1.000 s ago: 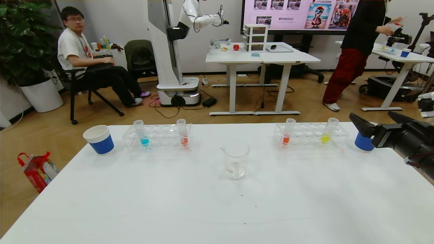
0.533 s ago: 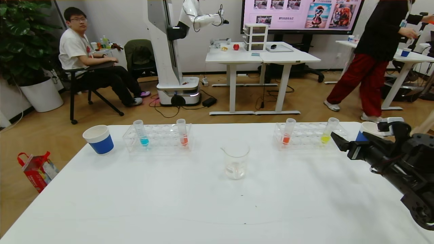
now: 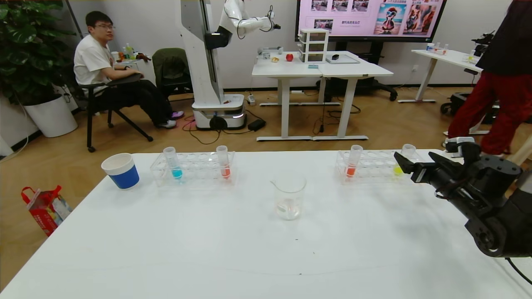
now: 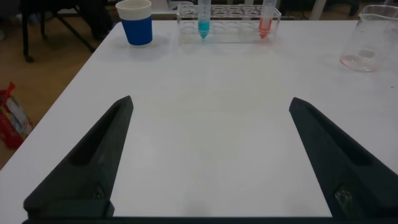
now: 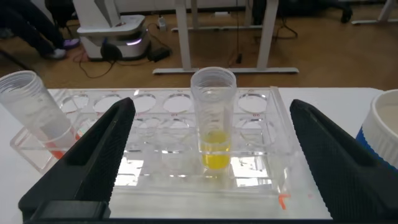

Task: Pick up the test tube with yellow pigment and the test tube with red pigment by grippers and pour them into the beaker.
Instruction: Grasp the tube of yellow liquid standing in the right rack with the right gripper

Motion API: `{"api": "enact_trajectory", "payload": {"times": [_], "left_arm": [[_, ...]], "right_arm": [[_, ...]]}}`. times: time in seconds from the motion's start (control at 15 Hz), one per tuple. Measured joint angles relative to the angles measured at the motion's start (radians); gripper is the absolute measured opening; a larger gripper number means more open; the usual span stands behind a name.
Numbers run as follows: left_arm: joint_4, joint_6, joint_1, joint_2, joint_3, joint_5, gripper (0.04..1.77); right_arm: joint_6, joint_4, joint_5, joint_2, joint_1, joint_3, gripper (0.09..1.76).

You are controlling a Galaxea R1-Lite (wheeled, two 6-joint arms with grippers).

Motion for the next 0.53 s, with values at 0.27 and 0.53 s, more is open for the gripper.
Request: {"api": "enact_trajectory", "payload": {"times": [0.27, 0.53], "left_arm": [[0.000, 0.000, 0.000, 0.000, 0.000, 0.000, 1.75], [0.000, 0.000, 0.000, 0.000, 0.000, 0.000, 1.75]], "right_arm": [[-0.017, 0.000, 0.007, 0.108, 0.000, -0.159, 1.74], [-0.040, 0.001, 0.009, 0.173, -0.001, -0.237, 1.74]]}}
